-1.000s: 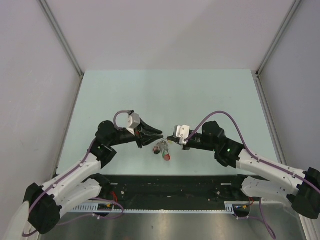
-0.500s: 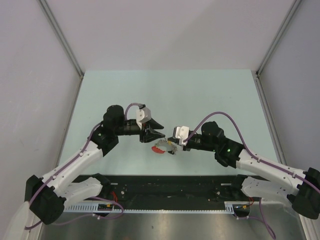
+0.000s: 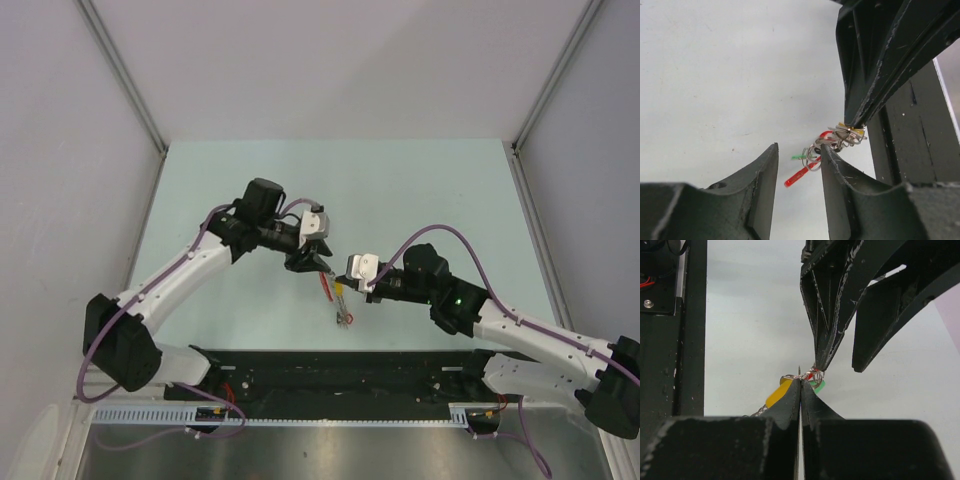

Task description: Put the keys on the keyring

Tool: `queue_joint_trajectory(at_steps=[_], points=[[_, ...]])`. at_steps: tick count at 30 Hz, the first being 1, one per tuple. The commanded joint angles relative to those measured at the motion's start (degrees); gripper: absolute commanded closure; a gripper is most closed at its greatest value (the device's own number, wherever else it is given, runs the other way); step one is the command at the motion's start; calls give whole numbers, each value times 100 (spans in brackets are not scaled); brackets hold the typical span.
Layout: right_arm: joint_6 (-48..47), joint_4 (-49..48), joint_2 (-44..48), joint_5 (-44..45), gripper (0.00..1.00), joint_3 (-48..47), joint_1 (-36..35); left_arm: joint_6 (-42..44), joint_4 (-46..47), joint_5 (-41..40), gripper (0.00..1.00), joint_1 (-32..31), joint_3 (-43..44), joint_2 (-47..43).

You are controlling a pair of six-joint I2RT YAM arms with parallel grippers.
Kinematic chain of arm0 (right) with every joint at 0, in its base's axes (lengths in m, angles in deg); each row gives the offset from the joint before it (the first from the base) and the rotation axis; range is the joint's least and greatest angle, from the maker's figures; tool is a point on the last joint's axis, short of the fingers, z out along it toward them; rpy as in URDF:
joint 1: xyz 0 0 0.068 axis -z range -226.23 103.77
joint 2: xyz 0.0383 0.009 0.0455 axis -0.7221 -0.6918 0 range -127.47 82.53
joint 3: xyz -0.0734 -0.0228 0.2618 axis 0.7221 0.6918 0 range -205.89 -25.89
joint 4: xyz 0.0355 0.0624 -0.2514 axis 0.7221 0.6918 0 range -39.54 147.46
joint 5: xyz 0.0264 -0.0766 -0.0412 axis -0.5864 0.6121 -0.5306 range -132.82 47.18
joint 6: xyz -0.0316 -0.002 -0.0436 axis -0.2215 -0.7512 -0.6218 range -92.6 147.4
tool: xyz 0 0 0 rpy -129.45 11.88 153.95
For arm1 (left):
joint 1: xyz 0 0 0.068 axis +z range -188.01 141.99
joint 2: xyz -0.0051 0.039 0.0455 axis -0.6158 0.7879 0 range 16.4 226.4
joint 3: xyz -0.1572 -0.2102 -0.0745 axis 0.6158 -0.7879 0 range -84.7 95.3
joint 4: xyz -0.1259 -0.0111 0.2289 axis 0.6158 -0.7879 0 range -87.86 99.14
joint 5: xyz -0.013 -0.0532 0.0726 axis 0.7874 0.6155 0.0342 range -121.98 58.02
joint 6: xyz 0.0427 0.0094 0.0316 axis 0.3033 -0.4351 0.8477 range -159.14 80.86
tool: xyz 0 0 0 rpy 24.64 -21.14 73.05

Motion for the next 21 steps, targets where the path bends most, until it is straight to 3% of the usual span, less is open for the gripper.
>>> queue_joint_trajectory(at_steps=[1, 6, 21], points=[[-86, -174, 125, -63, 100, -173, -40, 1141, -1267, 783, 53, 39, 538, 307], [-95, -148, 134, -19, 100, -173, -49, 1238, -1444, 985, 51, 13, 574, 431], [-121, -183, 82, -71, 100, -182, -67, 544, -784, 1082, 49, -66, -297, -308]])
